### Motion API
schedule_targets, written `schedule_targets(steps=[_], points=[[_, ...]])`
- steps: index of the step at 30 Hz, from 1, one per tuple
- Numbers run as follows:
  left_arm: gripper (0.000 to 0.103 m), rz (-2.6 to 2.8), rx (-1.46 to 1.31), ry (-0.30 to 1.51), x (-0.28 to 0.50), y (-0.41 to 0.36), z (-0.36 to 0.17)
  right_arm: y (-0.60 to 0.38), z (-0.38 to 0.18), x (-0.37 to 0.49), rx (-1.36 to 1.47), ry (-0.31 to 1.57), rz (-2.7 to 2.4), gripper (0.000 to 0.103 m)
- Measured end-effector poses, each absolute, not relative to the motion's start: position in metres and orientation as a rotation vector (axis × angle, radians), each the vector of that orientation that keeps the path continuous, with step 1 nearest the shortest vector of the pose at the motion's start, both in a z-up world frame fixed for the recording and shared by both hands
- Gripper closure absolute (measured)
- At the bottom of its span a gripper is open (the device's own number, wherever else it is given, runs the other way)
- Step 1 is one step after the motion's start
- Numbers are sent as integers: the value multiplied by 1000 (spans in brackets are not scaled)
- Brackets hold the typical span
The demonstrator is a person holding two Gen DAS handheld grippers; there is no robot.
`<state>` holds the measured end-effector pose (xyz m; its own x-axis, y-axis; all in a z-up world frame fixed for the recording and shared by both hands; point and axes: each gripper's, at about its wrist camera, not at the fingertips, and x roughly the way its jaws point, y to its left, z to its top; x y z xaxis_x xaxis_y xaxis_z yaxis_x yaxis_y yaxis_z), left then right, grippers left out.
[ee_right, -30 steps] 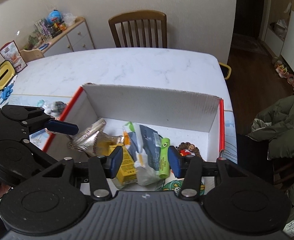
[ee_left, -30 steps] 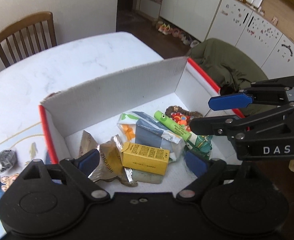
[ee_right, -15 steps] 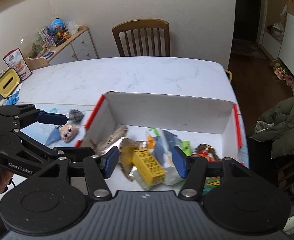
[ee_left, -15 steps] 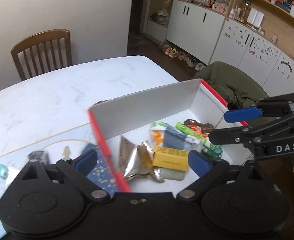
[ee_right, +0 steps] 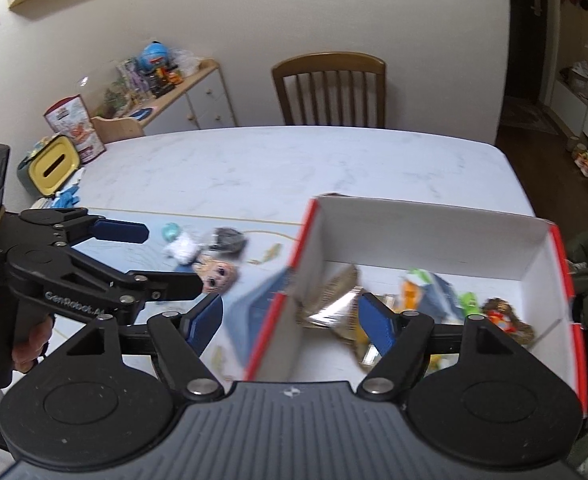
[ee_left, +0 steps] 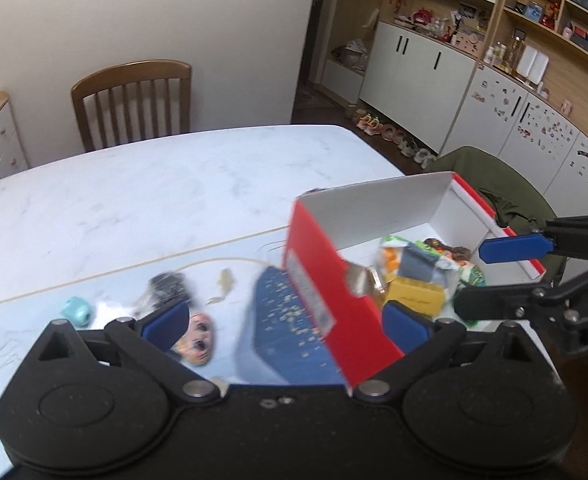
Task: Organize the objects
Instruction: 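Withdraw both grippers from the box back over the mat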
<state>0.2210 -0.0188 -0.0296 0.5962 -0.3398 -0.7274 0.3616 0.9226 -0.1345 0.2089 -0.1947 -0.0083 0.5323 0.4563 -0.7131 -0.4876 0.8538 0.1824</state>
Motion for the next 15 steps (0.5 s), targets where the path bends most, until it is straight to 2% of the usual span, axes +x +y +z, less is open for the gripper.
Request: schedule_targets(steps=[15], points=[[0, -320, 4, 761, 225, 67, -41, -106, -27, 197, -51, 845, 584, 20]])
